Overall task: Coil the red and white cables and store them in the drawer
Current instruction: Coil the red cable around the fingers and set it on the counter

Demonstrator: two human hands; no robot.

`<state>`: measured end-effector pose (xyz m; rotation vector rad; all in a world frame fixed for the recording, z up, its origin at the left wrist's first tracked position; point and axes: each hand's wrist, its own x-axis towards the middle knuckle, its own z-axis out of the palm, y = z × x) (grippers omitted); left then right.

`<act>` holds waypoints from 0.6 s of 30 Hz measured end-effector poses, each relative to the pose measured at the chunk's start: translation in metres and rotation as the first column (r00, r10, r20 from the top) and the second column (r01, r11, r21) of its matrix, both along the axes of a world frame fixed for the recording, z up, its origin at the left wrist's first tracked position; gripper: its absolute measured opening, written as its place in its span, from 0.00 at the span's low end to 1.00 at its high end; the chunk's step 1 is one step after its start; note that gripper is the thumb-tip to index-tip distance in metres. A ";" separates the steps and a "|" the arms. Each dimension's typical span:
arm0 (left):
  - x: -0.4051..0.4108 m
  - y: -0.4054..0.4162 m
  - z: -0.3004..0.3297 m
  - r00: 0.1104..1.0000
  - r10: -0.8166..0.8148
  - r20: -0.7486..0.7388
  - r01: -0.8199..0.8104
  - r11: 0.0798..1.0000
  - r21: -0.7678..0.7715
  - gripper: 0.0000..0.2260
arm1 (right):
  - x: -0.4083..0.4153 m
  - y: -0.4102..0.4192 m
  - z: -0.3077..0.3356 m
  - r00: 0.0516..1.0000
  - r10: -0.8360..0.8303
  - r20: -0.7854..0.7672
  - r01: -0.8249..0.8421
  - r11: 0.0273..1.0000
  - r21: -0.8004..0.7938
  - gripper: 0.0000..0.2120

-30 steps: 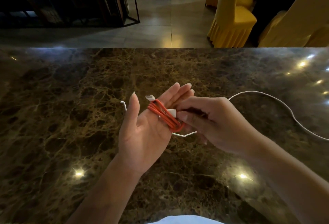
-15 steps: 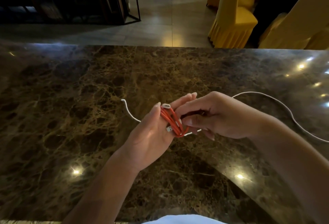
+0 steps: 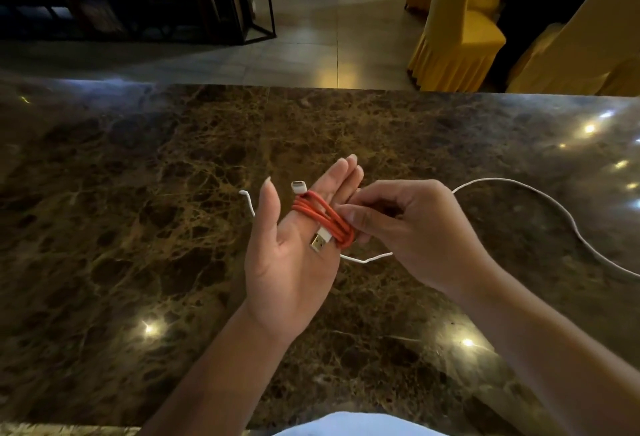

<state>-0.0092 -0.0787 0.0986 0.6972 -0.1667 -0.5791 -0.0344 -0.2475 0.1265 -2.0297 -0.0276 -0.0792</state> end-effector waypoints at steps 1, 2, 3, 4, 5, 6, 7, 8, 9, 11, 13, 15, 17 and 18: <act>-0.001 0.000 0.000 1.000 -0.025 0.003 0.025 1.000 0.004 0.46 | 0.000 -0.002 0.001 0.999 0.044 0.023 -0.043 0.998 -0.041 0.04; -0.001 0.001 0.000 0.998 -0.060 0.006 0.060 0.998 0.001 0.46 | 0.001 -0.004 0.005 0.992 0.121 0.046 -0.115 0.988 -0.104 0.05; -0.002 0.001 -0.001 0.995 -0.098 0.009 0.099 0.995 -0.004 0.46 | 0.002 -0.006 0.010 0.973 0.223 0.057 -0.210 0.961 -0.179 0.05; -0.004 0.001 -0.001 0.991 -0.136 0.017 0.136 0.991 -0.008 0.46 | 0.002 -0.009 0.015 0.945 0.325 0.044 -0.307 0.923 -0.230 0.05; -0.006 0.001 -0.001 0.985 -0.170 0.029 0.170 0.985 -0.006 0.46 | 0.004 -0.013 0.020 0.914 0.406 0.003 -0.393 0.887 -0.242 0.05; -0.007 0.002 -0.002 0.979 -0.199 0.044 0.199 0.980 -0.004 0.46 | 0.004 -0.019 0.025 0.884 0.465 -0.057 -0.465 0.859 -0.215 0.06; -0.007 0.003 -0.004 0.975 -0.216 0.054 0.216 0.976 -0.002 0.46 | 0.003 -0.024 0.028 0.852 0.510 -0.120 -0.524 0.833 -0.177 0.06; -0.006 0.004 -0.006 0.976 -0.213 0.055 0.213 0.977 0.006 0.46 | 0.002 -0.028 0.030 0.817 0.548 -0.181 -0.573 0.808 -0.140 0.08; -0.005 0.005 -0.009 0.981 -0.189 0.046 0.189 0.982 0.019 0.45 | -0.001 -0.030 0.030 0.780 0.578 -0.239 -0.611 0.786 -0.092 0.13; -0.002 0.005 -0.014 0.993 -0.121 -0.005 0.121 0.992 0.019 0.42 | -0.007 -0.032 0.025 0.715 0.629 -0.304 -0.644 0.763 0.062 0.21; -0.002 0.004 -0.014 0.997 -0.056 -0.045 0.057 0.998 0.022 0.39 | -0.013 -0.034 0.017 0.749 0.604 -0.273 -0.591 0.795 0.136 0.22; -0.004 0.003 -0.015 0.996 -0.023 -0.085 0.025 1.000 0.020 0.36 | -0.010 -0.041 0.010 0.907 0.396 -0.139 -0.377 0.915 0.147 0.16; -0.006 0.003 -0.017 0.992 -0.045 -0.116 0.043 0.999 -0.021 0.36 | 0.003 -0.051 0.001 0.990 0.104 -0.094 -0.076 0.961 0.266 0.09; -0.008 0.003 -0.017 0.989 -0.079 -0.125 0.074 0.996 -0.043 0.37 | 0.011 -0.054 -0.007 0.992 0.024 -0.126 0.016 0.951 0.309 0.07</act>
